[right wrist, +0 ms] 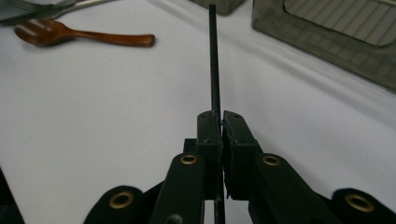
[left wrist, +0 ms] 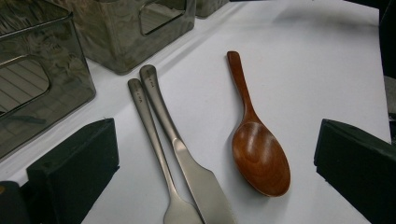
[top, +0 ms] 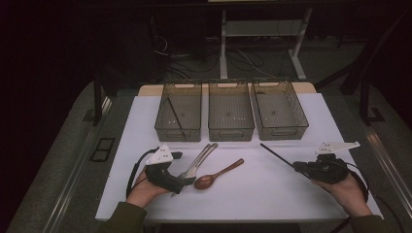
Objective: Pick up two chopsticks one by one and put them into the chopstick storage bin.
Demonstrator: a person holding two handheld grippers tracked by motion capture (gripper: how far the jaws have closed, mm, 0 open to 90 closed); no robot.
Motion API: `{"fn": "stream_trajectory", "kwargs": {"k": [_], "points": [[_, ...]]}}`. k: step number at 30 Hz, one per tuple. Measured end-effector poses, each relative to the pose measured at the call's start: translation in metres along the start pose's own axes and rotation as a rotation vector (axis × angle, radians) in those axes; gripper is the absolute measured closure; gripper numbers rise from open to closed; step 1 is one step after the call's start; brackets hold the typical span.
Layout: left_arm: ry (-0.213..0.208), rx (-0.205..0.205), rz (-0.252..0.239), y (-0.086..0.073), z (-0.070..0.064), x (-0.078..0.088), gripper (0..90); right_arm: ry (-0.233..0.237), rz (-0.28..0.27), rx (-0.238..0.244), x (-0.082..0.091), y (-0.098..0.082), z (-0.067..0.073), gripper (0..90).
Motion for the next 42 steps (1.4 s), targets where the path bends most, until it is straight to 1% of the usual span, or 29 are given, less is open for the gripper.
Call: {"fn": "stream_trajectory", "kwargs": {"k": [9, 10, 12, 15, 17, 21, 25, 32, 34, 35, 39, 42], "points": [[0.002, -0.004, 0.000, 0.000, 0.000, 0.000, 0.0, 0.021, -0.045, 0.047, -0.002, 0.026, 0.007, 85.2], [0.002, -0.004, 0.000, 0.000, 0.000, 0.000, 0.0, 0.028, -0.045, 0.043, -0.002, 0.028, 0.009, 85.3], [0.002, -0.003, 0.000, 0.000, 0.000, 0.000, 0.0, 0.026, -0.055, 0.059, -0.003, 0.033, 0.009, 85.3], [0.002, -0.008, 0.000, 0.000, 0.000, 0.000, 0.0, 0.032, -0.066, 0.066, -0.005, 0.042, 0.010, 85.3], [0.002, -0.001, -0.005, 0.001, -0.001, 0.000, 0.0, 0.036, -0.073, 0.073, -0.006, 0.048, 0.011, 85.3], [0.002, -0.001, -0.005, 0.001, 0.000, 0.000, 0.0, 0.042, -0.088, 0.078, -0.010, 0.062, 0.012, 85.3], [0.003, 0.000, -0.006, 0.001, 0.000, 0.000, 0.0, 0.048, -0.097, 0.097, -0.017, 0.076, 0.013, 85.3], [0.004, 0.001, -0.011, 0.001, 0.000, 0.000, 0.0, 0.061, -0.100, 0.106, -0.034, 0.103, 0.017, 85.2], [0.004, -0.001, -0.012, 0.001, 0.000, 0.001, 0.0, 0.058, -0.106, 0.110, -0.040, 0.112, 0.017, 85.2], [0.003, 0.004, -0.016, 0.001, 0.000, 0.001, 0.0, 0.058, -0.103, 0.115, -0.043, 0.115, 0.018, 85.2], [0.001, 0.009, -0.013, 0.001, 0.000, 0.001, 0.0, 0.054, -0.106, 0.118, -0.054, 0.131, 0.019, 85.2], [0.000, 0.006, -0.012, 0.001, -0.001, 0.001, 0.0, 0.059, -0.115, 0.111, -0.062, 0.143, 0.019, 85.2]]}}
Point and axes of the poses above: each handheld gripper's, and its own axes: x roughly backward along the jaws, y roughly out of its top, z roughly to its left, the point moved 8 cm from there along -x, roughly forward along the jaws, and after that the axes turned 8 degrees about x, right-handed, at the moved point
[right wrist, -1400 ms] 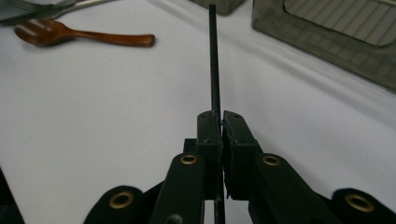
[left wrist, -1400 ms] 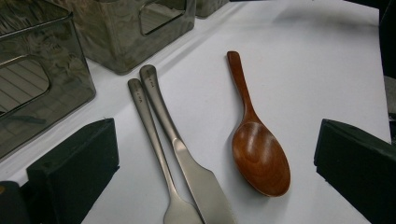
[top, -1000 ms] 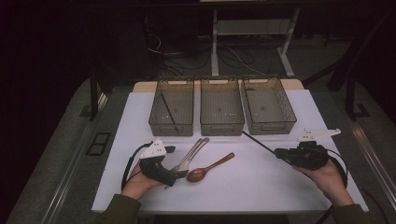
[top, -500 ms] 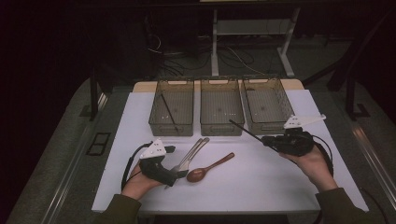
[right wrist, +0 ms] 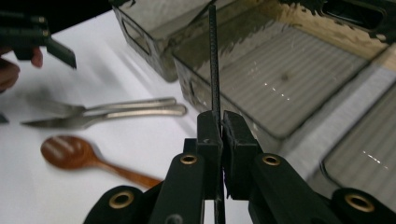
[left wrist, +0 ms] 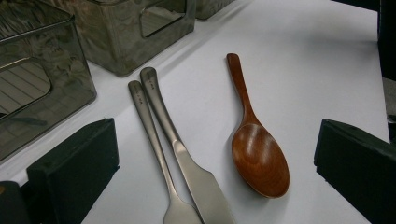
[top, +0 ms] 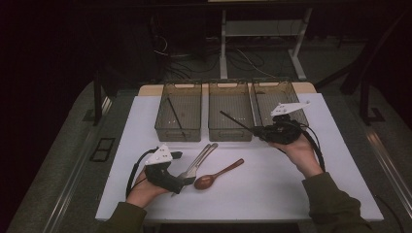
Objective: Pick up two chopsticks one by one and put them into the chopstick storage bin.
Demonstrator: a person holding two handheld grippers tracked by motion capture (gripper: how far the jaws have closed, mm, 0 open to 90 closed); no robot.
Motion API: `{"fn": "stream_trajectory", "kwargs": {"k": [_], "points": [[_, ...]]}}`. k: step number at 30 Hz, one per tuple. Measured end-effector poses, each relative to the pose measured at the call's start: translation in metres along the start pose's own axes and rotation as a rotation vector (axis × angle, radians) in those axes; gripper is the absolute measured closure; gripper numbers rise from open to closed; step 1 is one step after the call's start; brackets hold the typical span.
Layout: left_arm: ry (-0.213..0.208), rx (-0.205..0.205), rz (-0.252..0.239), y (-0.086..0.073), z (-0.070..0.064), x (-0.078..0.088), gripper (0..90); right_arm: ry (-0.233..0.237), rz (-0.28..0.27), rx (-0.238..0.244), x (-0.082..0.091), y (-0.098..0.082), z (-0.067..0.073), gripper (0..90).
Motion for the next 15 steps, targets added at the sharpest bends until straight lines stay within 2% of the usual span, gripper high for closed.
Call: {"fn": "stream_trajectory", "kwargs": {"k": [15], "points": [[-0.009, -0.001, -0.001, 0.000, -0.002, -0.001, 0.0, 0.004, 0.021, 0.022, -0.056, 0.060, 0.008, 85.2]]}}
Point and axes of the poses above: each handheld gripper's, and its own axes: x roughly backward along the jaws, y roughly out of its top, z roughly to its left, the point moved 8 cm from there along -x, roughly forward along the jaws, and after that the axes turned 8 degrees about x, right-handed, at the moved point
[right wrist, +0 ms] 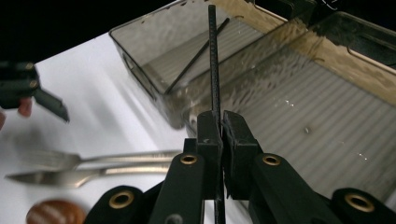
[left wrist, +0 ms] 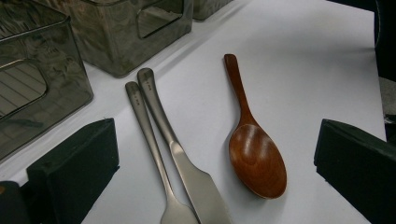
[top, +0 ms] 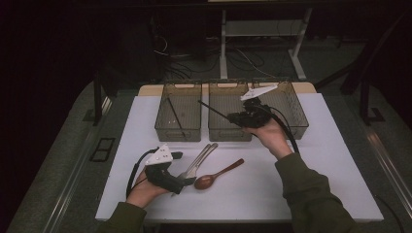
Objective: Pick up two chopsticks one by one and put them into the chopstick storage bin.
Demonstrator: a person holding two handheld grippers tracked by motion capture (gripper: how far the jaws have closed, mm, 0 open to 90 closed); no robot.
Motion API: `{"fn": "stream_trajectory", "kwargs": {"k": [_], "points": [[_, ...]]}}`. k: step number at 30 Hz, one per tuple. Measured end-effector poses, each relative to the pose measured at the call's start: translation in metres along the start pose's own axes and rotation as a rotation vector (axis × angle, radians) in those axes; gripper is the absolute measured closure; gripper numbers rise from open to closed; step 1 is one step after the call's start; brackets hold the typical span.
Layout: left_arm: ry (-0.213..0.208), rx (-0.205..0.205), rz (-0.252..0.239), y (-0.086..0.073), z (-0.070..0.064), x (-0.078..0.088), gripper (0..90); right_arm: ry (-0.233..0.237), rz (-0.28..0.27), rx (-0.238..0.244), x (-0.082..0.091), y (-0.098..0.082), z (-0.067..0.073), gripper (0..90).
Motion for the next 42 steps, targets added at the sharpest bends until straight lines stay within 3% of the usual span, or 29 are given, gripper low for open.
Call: {"fn": "stream_trajectory", "kwargs": {"k": [16, 29, 42], "points": [[-0.011, 0.014, -0.024, 0.002, -0.001, 0.000, 0.0, -0.006, 0.064, -0.017, -0.069, 0.046, 0.001, 85.2], [-0.022, 0.008, -0.020, 0.002, -0.001, 0.001, 0.0, -0.032, 0.151, -0.040, -0.131, 0.060, 0.003, 85.1], [-0.030, 0.016, -0.026, 0.003, -0.002, 0.001, 0.0, -0.052, 0.176, -0.107, -0.170, 0.072, 0.001, 84.9]]}}
Point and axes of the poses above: each handheld gripper's, and its own axes: x roughly backward along the jaws, y roughly out of its top, z roughly to its left, the point moved 8 cm from there along -x, roughly forward along the jaws, and after that the axes turned 8 degrees about x, right-handed, at the moved point
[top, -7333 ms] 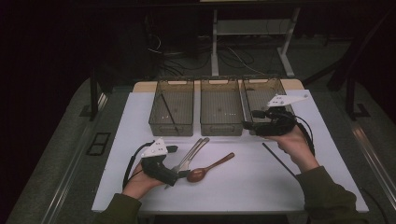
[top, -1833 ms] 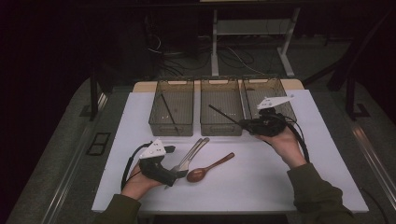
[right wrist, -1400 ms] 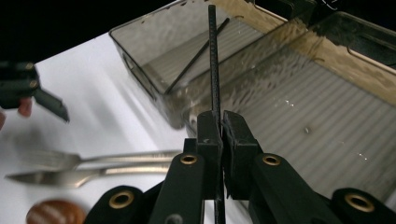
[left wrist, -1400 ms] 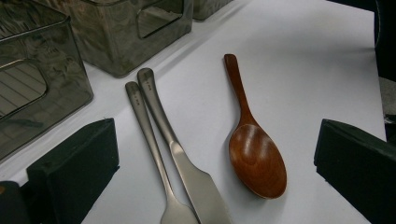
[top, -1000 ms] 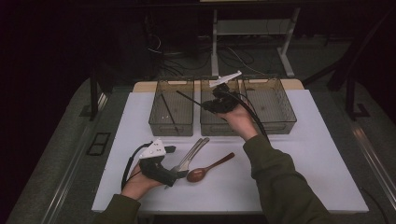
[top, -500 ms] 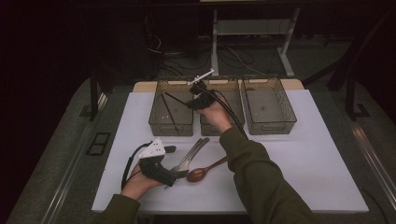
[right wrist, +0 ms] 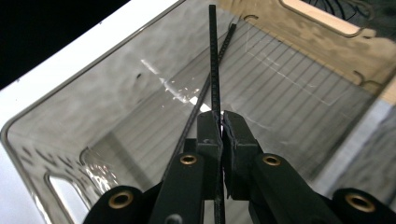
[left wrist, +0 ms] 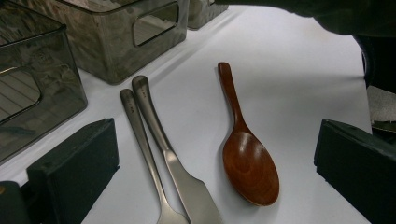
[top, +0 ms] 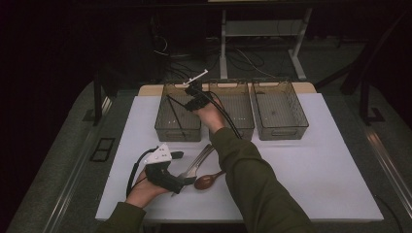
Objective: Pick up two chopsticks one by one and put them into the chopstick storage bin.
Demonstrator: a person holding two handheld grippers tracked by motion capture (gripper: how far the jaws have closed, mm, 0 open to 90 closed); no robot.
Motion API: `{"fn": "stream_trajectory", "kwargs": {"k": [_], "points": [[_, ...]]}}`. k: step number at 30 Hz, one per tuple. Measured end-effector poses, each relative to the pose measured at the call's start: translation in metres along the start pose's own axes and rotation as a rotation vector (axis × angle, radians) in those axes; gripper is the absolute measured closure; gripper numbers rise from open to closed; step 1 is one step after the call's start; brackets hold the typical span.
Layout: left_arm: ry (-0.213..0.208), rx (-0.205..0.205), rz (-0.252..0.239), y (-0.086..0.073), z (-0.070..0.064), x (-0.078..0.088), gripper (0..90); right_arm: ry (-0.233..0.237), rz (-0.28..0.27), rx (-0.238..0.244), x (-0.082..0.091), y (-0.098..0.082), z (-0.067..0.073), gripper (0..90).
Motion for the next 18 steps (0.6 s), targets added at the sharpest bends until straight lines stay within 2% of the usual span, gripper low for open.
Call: {"fn": "stream_trajectory", "kwargs": {"k": [4, 10, 15, 18], "points": [[0.000, 0.001, 0.000, 0.000, 0.000, 0.000, 0.0, 0.010, -0.008, -0.001, -0.006, 0.002, 0.003, 84.0], [-0.002, -0.004, 0.002, 0.000, 0.000, 0.000, 0.0, 0.024, -0.037, 0.016, -0.003, 0.005, 0.005, 70.2], [0.000, -0.002, 0.002, 0.000, 0.001, 0.001, 0.0, 0.058, -0.059, 0.033, 0.005, 0.007, 0.008, 57.8], [0.002, -0.007, 0.004, 0.000, 0.001, 0.002, 0.0, 0.100, -0.075, 0.044, 0.011, 0.008, 0.011, 49.3]]}}
Point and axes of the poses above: each handheld gripper's, and its own axes: x roughly backward along the jaws, y roughly out of its top, z roughly to its left, the point moved 8 cm from there along -x, roughly forward along the jaws, and after that the axes turned 8 degrees about x, right-handed, at the moved point
